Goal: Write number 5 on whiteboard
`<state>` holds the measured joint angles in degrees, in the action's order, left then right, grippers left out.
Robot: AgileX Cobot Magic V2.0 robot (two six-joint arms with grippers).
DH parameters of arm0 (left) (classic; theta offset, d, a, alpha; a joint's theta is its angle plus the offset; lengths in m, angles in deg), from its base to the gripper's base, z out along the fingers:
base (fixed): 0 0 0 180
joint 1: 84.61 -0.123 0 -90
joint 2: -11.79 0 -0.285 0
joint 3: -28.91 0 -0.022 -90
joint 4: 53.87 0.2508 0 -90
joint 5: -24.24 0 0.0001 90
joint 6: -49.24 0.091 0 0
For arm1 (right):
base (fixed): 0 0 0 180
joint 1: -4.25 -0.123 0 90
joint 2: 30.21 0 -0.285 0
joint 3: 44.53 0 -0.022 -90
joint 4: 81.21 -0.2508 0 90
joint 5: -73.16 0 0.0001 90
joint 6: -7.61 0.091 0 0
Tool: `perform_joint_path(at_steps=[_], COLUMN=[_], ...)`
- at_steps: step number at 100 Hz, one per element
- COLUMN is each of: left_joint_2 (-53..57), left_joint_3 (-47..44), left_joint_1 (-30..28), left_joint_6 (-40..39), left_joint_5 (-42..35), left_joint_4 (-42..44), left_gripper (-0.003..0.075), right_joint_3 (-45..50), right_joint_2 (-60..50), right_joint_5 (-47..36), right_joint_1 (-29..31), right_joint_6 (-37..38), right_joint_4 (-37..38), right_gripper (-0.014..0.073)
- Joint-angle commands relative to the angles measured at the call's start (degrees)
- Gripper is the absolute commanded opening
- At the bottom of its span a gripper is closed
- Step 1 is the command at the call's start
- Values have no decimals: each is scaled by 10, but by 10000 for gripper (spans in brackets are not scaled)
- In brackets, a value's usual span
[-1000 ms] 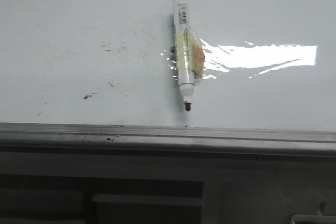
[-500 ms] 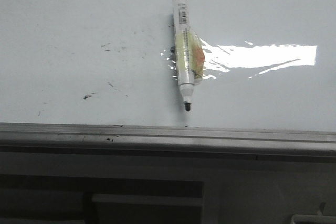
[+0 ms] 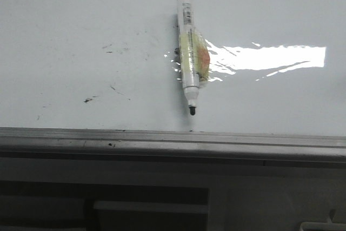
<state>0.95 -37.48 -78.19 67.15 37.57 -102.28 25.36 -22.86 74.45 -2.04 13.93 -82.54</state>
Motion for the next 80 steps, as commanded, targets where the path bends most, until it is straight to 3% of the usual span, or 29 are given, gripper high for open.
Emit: perform_joint_path(at_steps=[1, 13, 23, 28, 37, 52, 80], left_joint_2=[-64, -173, -257, -288, -343, -414, -554], left_joint_3=[77, 160, 210, 225, 240, 245, 246], left_joint_1=[1, 1, 9, 27, 73, 171, 392], left_joint_6=[8, 15, 53, 58, 71, 87, 87], left_joint_5=[32, 107, 156, 156, 157, 128, -102], left_joint_4=[82, 137, 130, 119, 88, 25, -47], left_gripper=[-20, 17, 181, 292, 388, 388, 388], right_joint_3=[-60, -110, -149, -165, -189, -203, -203], right_joint_2=[32, 78, 111, 124, 144, 161, 163], right_joint_5=[16, 86, 135, 156, 191, 208, 209], right_joint_1=[3, 3, 3, 3, 3, 3, 3], right_joint_6=[3, 1, -5, -6, -6, -7, -7], right_joint_4=[8, 19, 19, 19, 19, 18, 18], right_gripper=[-63, -59, -4, 58, 242, 410, 416])
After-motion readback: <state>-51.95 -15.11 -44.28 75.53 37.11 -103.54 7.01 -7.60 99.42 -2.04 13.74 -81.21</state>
